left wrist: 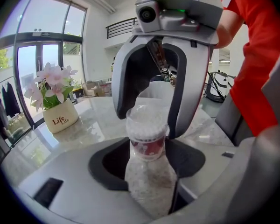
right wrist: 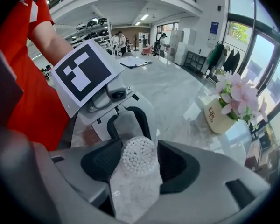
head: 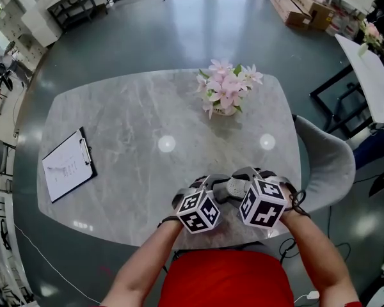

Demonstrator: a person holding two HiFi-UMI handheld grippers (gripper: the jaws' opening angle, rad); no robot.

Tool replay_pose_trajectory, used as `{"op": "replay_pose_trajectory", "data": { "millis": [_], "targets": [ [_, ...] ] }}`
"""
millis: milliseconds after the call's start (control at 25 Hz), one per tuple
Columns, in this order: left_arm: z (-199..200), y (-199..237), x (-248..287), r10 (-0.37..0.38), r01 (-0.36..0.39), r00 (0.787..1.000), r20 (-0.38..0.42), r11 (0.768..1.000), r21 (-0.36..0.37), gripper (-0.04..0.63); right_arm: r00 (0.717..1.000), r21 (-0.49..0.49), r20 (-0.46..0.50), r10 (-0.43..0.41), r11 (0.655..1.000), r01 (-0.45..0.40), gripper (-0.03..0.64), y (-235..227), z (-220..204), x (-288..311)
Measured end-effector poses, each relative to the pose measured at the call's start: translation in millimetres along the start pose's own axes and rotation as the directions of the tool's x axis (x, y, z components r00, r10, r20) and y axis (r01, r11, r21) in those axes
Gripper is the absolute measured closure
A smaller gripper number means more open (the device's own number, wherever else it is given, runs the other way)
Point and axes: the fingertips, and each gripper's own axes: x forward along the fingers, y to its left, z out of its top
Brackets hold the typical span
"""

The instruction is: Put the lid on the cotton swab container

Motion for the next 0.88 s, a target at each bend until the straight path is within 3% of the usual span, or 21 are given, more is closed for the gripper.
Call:
{"op": "replay_pose_trajectory", "data": {
  "millis": [160,520,800,880],
  "targets": [
    [0.3,-0.8,-0.1,-0.002,0.002,1.000,0.000,1.000,0.006,0.328,1.000,-0.035,0.004,-0.008,0.999,0.008,0.359,0.5,2.3,-4.3],
    [-0.7,0.5,0.6,-0.006,0.006,1.000,0.004,1.000,0.007,0.328,0.998,0.059,0.056,-0.020,0.998,0.017,0.345,-7.0,1.8,-1.8],
    [3.2,0.2,0.3,0.000,0.000,1.000,0.014,1.000,0.012,0.328,0.993,0.005,-0.118,-0.009,1.000,0.010,0.339,-4.9,-0.4,7.9],
    [2.1,0.9,0.4,0.003,-0.004,1.000,0.010,1.000,0.013,0.328,0.992,0.007,-0.130,-0.001,1.000,0.001,0.337,-5.6,0.0,8.7]
  ]
}}
